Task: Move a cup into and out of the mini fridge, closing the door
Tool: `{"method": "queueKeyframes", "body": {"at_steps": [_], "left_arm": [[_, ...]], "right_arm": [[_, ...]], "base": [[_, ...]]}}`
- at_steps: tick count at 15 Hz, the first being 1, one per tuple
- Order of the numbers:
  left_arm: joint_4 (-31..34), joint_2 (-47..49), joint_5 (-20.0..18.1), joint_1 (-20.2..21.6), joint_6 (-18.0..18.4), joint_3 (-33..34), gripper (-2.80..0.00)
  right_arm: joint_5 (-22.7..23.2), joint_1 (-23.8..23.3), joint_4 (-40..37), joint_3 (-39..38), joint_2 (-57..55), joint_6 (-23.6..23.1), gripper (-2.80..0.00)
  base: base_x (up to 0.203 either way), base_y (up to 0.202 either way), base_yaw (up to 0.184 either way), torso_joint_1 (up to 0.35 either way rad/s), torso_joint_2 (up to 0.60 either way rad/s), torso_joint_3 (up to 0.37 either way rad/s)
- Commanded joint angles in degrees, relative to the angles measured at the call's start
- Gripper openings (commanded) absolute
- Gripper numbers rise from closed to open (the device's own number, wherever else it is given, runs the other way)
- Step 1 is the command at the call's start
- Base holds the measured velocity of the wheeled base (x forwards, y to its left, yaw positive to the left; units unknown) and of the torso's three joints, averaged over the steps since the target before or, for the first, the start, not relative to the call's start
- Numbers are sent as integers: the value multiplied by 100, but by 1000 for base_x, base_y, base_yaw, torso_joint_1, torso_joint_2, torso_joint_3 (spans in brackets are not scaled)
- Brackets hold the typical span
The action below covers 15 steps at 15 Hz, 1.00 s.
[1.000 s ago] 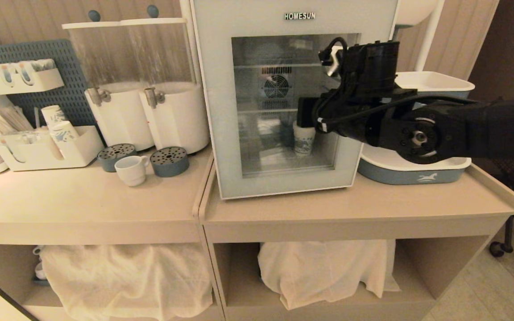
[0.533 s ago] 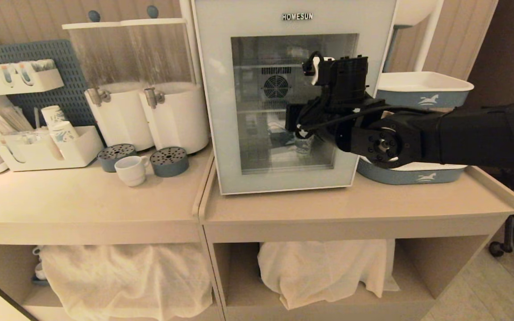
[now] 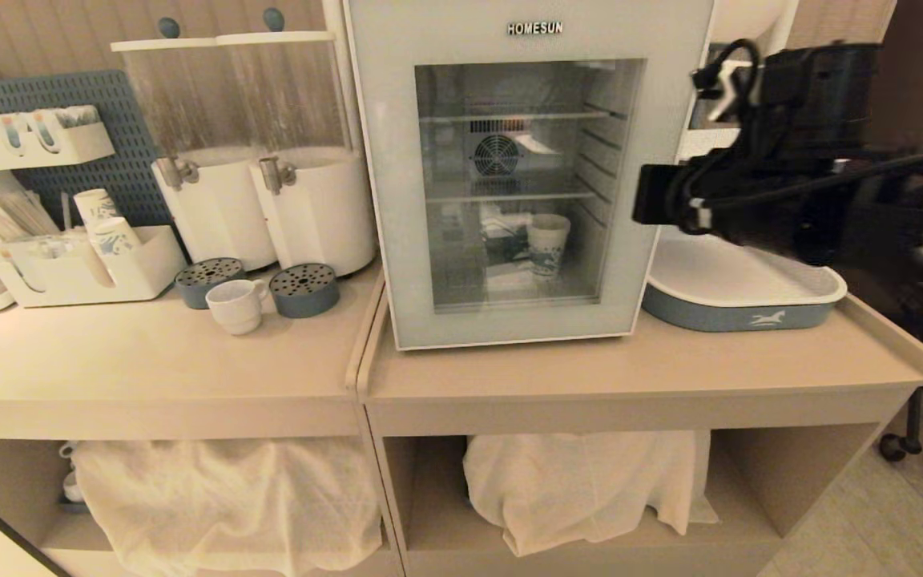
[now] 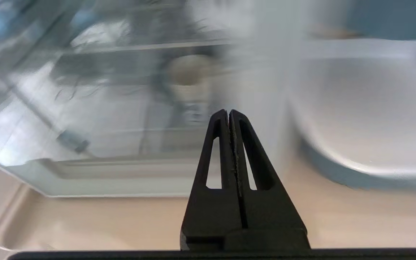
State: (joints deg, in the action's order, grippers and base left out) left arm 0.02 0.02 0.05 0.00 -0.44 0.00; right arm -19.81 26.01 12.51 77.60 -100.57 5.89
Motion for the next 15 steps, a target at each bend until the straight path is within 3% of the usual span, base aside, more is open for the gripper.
{"method": "queueKeyframes", "body": {"at_steps": [1,5,8,10,15], "left_arm": [[5,-2,4,0,-9,9,-280],[6,-2,4,0,-9,9,-280],[6,-2,4,0,-9,9,-280],[6,-2,4,0,-9,9,-280],[4,6,4,0,-26,9,-280]], "right_arm": [[98,-287,-2,-659,1270,4,-280],[502,-1410,-577,-1685,3361,143,-280],[642,-2536,-1549,-2030,4768,661,-280],[716,-2747,-2030,-2377,5738,833,-280],[1182,-2831,-2944,-3610,8266,545,-280]], "base": [[0,0,0,0,0,0],[0,0,0,0,0,0],[0,0,0,0,0,0],[0,0,0,0,0,0],[0,0,0,0,0,0]]}}
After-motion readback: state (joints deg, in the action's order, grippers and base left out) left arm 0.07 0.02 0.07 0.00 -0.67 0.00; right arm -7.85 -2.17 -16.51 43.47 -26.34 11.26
